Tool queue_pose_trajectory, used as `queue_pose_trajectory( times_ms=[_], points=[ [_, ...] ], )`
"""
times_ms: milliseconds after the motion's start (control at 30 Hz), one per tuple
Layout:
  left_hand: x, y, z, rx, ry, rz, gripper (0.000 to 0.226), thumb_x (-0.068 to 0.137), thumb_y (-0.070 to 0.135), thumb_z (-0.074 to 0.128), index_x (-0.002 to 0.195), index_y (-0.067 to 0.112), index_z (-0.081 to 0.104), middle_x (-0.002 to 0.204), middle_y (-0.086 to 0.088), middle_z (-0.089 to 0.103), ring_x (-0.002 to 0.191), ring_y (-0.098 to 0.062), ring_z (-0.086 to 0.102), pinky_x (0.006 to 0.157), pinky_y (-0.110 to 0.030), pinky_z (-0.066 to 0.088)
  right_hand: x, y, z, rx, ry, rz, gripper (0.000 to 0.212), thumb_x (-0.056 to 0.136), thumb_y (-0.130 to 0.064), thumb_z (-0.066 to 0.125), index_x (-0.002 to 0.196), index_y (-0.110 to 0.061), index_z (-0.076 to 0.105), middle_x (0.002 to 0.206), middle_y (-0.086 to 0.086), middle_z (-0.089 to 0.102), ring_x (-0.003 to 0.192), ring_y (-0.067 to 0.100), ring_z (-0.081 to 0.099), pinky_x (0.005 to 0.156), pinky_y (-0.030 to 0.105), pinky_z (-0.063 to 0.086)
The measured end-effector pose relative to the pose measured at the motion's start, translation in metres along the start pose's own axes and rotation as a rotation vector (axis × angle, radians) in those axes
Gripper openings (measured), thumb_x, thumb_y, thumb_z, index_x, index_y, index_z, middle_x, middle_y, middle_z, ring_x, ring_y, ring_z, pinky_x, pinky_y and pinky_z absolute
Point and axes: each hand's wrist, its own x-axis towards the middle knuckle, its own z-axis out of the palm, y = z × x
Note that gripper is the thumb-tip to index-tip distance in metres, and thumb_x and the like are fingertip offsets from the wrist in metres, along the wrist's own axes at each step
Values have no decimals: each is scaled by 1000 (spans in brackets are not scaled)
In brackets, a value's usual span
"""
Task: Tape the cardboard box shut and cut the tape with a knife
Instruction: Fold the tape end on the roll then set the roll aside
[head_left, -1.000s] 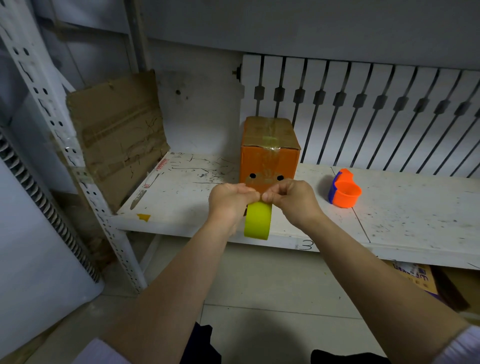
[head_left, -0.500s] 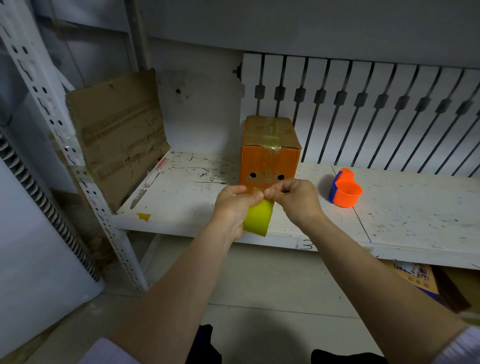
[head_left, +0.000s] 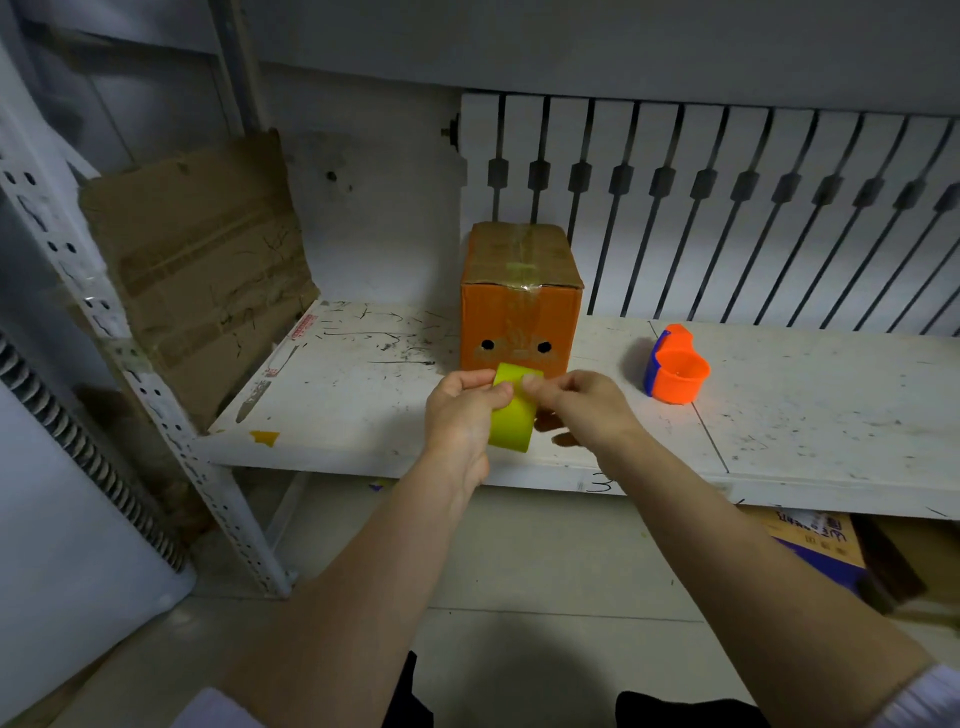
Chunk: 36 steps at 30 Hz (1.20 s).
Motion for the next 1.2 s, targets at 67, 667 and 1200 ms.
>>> queue_pose_trajectory(
  times_ms=[67,667,1200],
  points=[
    [0,-5,11,-9,-2,4,21,80,0,63,75,19,57,89,-8,62,89,-28,59,81,-40,50,3,8,-1,-4,28,0,26,81,-30,69,74,-8,56,79,10,63,74,21,61,64,30,48],
    [52,-61,120,427,-127,-35,11,86,12,59,94,18,63,112,-8,65,107,-23,58,95,-36,47,53,95,-137,-673,675,102,33,90,-20,46,120,-24,60,106,16,69,95,38,59,89,39,39],
    [118,-96,154,743,-150,231,21,90,9,53,103,13,68,110,-6,69,92,-18,62,80,-30,52,161,182,-195,-632,655,204,30,88,-18,46,106,-6,66,110,20,64,78,30,50,67,31,35]
  ],
)
